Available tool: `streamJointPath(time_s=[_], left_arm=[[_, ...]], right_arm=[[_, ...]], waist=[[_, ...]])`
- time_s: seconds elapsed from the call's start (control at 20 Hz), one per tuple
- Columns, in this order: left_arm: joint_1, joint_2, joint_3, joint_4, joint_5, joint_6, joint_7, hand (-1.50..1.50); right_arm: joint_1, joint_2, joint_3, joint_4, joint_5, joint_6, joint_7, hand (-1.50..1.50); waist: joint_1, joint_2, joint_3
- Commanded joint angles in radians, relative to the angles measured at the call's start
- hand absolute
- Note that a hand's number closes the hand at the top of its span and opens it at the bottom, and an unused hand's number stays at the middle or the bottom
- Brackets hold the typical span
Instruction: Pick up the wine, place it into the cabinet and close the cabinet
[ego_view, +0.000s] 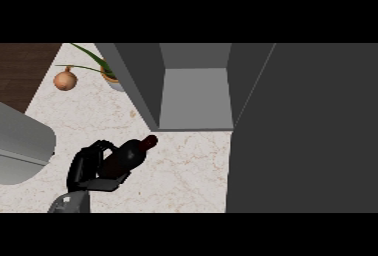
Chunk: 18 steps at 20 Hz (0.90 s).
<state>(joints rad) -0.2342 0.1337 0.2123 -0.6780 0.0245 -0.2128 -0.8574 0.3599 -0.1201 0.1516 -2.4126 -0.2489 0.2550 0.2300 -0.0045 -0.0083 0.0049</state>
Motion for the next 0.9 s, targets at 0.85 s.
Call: streamJointPath(time_s=[0.85], left_arm=[[-0.068, -0.131, -0.264, -0.501, -0.101, 0.349, 0.625, 1.5]], right_arm=[[0.144, 0.005, 0.017, -0.162, -0.049, 0.018, 0.014, -1.5]], waist=[[-0.008, 0.004, -0.004]])
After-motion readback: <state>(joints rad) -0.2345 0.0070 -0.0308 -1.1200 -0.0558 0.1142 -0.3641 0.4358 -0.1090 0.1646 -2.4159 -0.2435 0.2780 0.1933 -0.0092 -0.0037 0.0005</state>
